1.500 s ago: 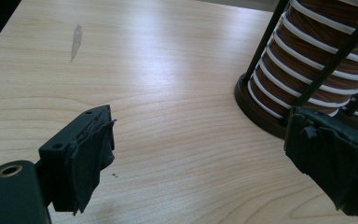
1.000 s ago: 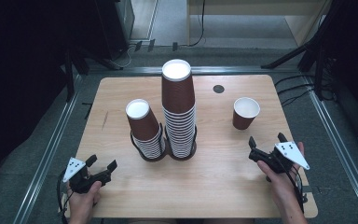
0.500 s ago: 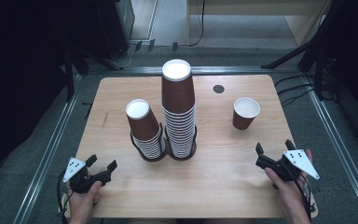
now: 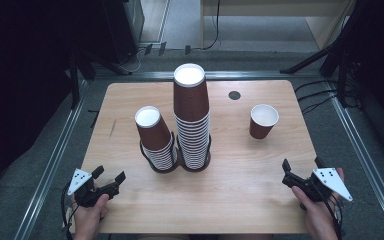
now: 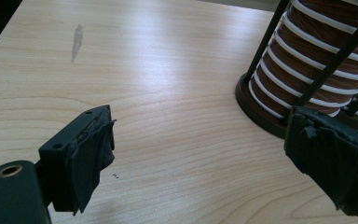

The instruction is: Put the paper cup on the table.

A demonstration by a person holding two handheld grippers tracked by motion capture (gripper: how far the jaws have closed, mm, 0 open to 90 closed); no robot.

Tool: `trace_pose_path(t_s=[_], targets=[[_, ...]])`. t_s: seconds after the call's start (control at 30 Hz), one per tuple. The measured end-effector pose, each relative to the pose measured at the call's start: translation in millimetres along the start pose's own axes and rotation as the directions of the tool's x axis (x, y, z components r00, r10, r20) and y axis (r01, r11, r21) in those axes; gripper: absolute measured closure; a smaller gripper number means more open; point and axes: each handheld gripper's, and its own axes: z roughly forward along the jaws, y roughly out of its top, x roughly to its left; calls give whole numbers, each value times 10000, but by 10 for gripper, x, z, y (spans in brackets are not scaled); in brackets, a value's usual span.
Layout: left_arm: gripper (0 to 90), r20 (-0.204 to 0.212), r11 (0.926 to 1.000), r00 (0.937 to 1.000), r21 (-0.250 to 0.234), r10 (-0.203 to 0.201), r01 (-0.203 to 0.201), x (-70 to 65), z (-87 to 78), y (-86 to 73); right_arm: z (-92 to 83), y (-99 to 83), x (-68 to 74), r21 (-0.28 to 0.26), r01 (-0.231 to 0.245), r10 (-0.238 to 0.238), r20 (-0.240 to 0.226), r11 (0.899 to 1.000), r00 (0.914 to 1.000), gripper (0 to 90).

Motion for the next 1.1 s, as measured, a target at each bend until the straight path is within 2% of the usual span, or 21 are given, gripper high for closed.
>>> trace_pose_path(t_s=[0.53, 0.7, 0.9, 1.1], targets=[[85, -11, 10000, 10000, 1, -8, 8, 1, 3, 2, -215, -122, -249, 130, 241, -247, 543, 9996, 9982, 0], [85, -5, 10000, 10000, 7, -21, 21, 6, 3, 4, -296, -148, -336, 128, 167, -175, 663, 9998, 9976, 0], [85, -3, 10000, 10000, 20, -36, 36, 11, 4, 5, -376, -165, -424, 197, 429, -442, 768, 9989, 9961, 0], [85, -15, 10000, 10000, 19, -53, 53, 13, 6, 6, -411, -190, -431, 372, 759, -785, 745, 9964, 9941, 0]])
